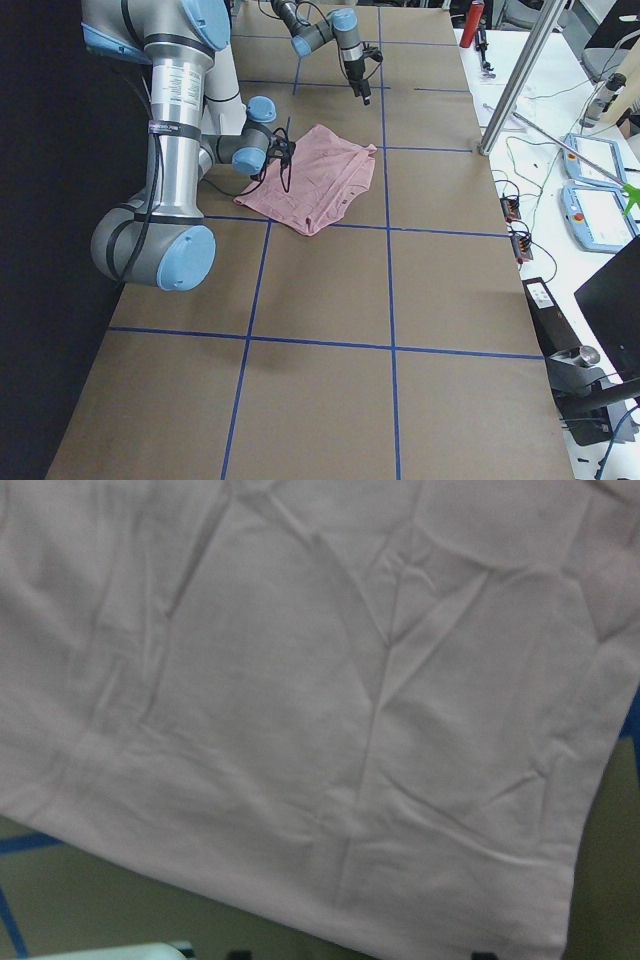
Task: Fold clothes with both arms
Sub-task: 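Drag the folded pink shirt with the right gripper away from the left arm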
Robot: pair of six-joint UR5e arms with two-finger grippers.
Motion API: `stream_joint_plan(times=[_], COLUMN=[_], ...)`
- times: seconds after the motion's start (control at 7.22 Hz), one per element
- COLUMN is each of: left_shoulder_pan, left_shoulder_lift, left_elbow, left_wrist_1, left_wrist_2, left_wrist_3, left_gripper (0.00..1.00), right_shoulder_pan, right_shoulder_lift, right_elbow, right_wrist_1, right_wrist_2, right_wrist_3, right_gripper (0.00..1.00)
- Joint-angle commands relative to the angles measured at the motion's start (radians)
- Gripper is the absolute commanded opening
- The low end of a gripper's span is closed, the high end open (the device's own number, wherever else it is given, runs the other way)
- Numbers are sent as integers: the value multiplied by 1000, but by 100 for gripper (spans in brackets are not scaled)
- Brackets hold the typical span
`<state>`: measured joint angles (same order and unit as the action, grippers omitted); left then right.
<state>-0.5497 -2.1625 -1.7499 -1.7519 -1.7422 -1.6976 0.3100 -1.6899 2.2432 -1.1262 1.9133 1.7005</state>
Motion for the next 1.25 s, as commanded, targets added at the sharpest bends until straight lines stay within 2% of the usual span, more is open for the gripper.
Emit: stream_joint_plan(times=[0.0,0.28,0.69,0.83,0.97,1.11], left_shoulder_pan=[152,218,226,226,226,228], left_shoulder_lift=[0,-7,-2,-3,-5,-7], left_elbow=[-40,28,42,43,44,41], left_wrist_1=[80,74,75,77,75,75], left_wrist_2=[9,70,81,81,81,82], left_wrist_3=[-193,-253,-254,-254,-254,-254], left_gripper=[100,99,96,90,80,56], right_shoulder_pan=[141,155,159,159,159,161], right_shoulder_lift=[77,120,124,124,124,124], right_elbow=[-10,-34,-44,-44,-44,-44], right_wrist_1=[0,0,0,0,0,0], right_wrist_2=[-3,-8,-8,-8,-7,-7], right_wrist_3=[-2,-2,-2,-2,-2,-2], right_gripper=[100,100,100,100,100,100])
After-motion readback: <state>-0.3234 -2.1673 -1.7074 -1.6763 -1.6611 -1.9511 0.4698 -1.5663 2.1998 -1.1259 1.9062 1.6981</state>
